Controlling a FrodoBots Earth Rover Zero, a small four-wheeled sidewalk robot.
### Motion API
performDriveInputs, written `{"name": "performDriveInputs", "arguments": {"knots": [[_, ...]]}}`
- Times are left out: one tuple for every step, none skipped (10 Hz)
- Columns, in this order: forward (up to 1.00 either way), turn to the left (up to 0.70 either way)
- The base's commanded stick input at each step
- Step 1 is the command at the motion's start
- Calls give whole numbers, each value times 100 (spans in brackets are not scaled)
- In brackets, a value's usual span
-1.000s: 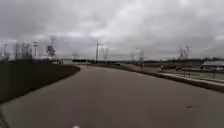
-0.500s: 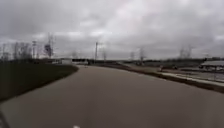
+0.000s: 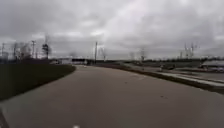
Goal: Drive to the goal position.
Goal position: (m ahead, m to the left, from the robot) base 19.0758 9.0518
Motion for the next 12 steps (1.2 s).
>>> {"name": "performDriveInputs", "arguments": {"knots": [[100, 0], [100, 0], [100, 0], [100, 0], [100, 0], [100, 24], [100, 40], [100, 40], [100, 21], [100, 0], [100, 0], [100, 0]]}}
